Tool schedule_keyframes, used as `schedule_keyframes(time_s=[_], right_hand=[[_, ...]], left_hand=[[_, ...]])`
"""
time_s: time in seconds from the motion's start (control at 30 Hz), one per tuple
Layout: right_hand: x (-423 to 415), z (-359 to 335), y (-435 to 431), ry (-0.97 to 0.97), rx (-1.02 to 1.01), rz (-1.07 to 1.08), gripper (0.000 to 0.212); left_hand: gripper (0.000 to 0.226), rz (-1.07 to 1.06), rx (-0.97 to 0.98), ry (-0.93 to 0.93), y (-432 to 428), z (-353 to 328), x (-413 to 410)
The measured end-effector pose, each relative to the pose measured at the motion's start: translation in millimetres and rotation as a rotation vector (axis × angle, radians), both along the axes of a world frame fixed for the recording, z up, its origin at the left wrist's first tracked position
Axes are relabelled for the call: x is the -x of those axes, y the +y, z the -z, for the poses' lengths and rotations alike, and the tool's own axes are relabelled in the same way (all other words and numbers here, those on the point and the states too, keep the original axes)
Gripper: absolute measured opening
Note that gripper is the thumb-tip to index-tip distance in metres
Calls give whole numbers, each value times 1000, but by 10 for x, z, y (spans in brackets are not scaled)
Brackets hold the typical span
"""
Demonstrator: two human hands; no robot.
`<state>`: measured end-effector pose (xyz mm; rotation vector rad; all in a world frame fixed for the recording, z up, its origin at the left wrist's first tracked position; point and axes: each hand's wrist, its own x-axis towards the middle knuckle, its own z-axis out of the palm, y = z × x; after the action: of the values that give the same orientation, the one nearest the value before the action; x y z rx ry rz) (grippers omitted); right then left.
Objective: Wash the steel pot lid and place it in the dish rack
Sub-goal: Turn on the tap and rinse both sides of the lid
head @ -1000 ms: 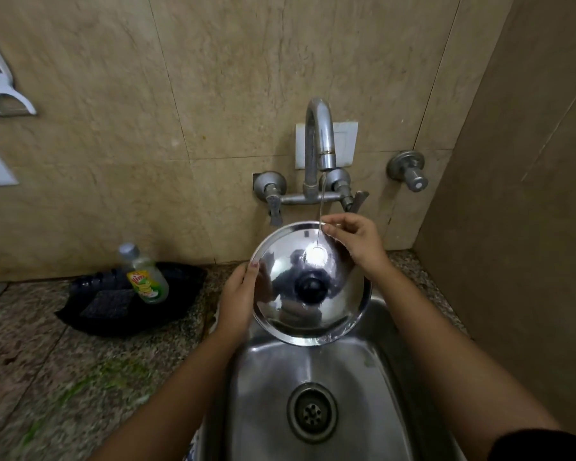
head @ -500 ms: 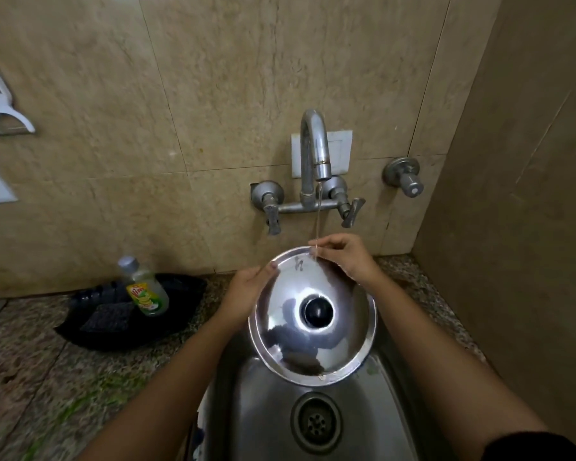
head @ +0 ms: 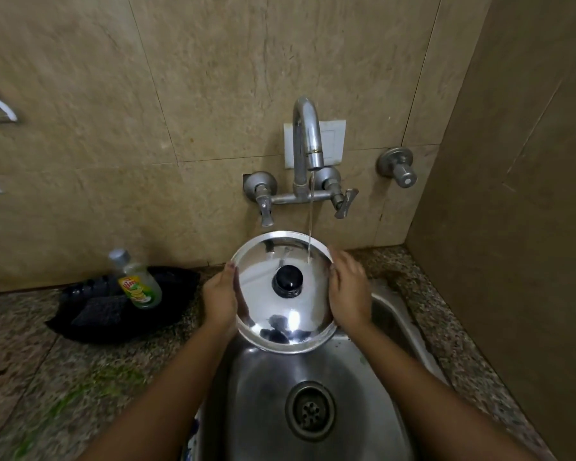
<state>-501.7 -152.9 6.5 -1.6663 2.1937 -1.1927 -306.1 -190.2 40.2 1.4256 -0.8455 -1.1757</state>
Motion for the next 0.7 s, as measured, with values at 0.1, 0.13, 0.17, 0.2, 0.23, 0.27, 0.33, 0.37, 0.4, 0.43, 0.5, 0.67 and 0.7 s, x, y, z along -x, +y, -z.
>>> schedule_keyframes(time_s=[0.1,0.13,0.17,0.2,0.23,0.27,0.33,0.37,0.4,0.43,0.5,0.67,0.7], right_hand=[[-148,-22,-4,222,23,-277,52],[-170,-52,-23,230,14,-307,53],[-173,-55,-29,228,2,-288,54],[-179,-43,-4,234,-17,-245,54],[-197,-16,61,234,-48,-206,56],[-247,33,154,229,-81,-189,58],[-424,148,397,297,-124,-218,60],[-525,205,518,386,-110,-251,59],[-618,250,607,479,-70,-301,58],[-685,298,647,561,-28,-377,57],[-728,321,634,676,29,-549,53],[-448,290,619,776,47,-758,57],[-326,323,639,767,14,-752,61]], left_hand=[[29,-16,37,20,55,38,80],[29,-31,59,31,83,35,99],[30,-54,75,53,108,15,116],[30,-80,89,73,116,6,117],[30,-107,91,92,115,-9,114],[30,-131,79,103,107,-16,104],[28,-175,38,128,94,-16,89],[29,-187,14,144,93,-3,92],[30,-183,-5,150,97,21,98],[31,-168,-17,147,106,51,109],[33,-110,2,134,143,102,161],[30,-78,78,87,121,37,110],[30,-94,85,74,91,22,63]])
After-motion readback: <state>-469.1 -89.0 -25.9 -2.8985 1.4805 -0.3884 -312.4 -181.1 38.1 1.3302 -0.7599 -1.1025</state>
